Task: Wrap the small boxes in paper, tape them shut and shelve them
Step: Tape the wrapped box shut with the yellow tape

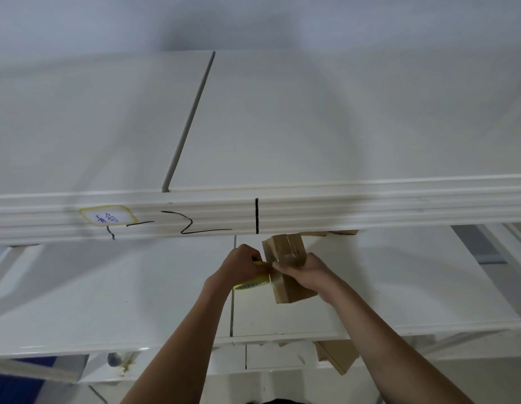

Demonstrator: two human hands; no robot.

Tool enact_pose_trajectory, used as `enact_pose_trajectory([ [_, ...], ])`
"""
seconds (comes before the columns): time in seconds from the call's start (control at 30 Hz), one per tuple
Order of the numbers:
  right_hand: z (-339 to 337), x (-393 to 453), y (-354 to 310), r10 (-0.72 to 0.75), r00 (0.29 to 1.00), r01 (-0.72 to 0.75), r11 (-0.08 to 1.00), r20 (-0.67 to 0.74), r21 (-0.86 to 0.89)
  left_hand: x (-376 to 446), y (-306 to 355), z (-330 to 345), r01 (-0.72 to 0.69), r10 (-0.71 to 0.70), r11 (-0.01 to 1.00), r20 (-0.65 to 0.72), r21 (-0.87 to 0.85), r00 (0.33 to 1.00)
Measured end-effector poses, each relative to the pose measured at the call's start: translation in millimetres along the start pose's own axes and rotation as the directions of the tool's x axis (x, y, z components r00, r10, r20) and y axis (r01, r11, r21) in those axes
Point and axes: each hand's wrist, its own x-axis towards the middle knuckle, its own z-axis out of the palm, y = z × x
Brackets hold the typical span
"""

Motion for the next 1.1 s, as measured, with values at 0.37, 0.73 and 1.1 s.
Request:
enact_pose_trajectory([
  [0.37, -7.2, 1.5, 9.4, 0.02, 0.998, -0.015, 0.997, -0.066, 0.072, -9.1, -6.5, -25.4, -0.019, 0.067, 0.97, 0.19, -0.243, 0.979],
  [0.73, -17.0, -8.5, 8.2, -0.009, 0.998, -0.005, 0.972, 0.059, 0.233, -6.6, -23.9, -31.4, 0.038, -0.037, 0.999, 0.027, -0.039, 0.999],
  [1.1, -20.5, -16.0, 12.4, -0.141, 0.971, 0.06, 0.925, 0.194, 0.374, -7.3, -8.5, -24.6, 0.047, -0.037, 0.997, 0.145, -0.066, 0.989],
])
